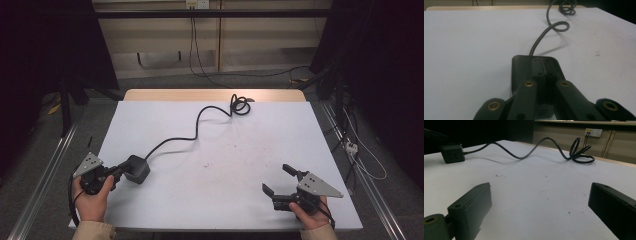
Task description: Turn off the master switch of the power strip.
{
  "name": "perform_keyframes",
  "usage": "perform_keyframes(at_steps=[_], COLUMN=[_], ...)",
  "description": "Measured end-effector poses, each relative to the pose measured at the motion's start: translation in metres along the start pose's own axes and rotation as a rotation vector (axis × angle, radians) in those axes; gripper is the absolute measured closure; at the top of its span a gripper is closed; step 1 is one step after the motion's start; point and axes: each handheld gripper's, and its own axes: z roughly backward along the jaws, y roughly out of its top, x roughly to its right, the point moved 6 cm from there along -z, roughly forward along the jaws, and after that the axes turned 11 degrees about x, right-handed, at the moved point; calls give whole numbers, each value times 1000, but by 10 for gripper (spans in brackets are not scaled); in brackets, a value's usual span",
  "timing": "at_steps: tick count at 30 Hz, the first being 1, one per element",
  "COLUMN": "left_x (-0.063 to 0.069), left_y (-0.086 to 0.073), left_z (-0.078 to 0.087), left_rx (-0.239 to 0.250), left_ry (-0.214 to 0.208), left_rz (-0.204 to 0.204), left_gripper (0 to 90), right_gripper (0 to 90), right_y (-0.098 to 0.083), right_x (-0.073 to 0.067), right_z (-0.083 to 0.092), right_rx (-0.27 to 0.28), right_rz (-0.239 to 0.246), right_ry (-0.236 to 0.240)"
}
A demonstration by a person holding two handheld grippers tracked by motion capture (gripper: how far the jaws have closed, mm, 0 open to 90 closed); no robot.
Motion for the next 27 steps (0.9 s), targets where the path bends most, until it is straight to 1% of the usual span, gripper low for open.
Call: perform_keyframes(at_steps=[11, 14, 17, 22, 27], left_x=[0, 0, 1, 2, 2], left_y=[0, 1, 3, 5, 6], left_z=[-1, 0, 0, 0, 0], left_rx=[13, 24, 43, 53, 63], left_ry=[2, 4, -4, -7, -14], left_rz=[-1, 2, 13, 16, 19], left_gripper=[900, 897, 863, 855, 821], right_gripper=[45, 45, 45, 45, 45], right_y=[0, 0, 0, 0, 0], right_x=[0, 0, 0, 0, 0], right_z=[0, 0, 0, 0, 0], right_rx=[1, 1, 1, 0, -2], right_rz=[0, 0, 0, 0, 1], right_ry=[-1, -1, 0, -1, 0])
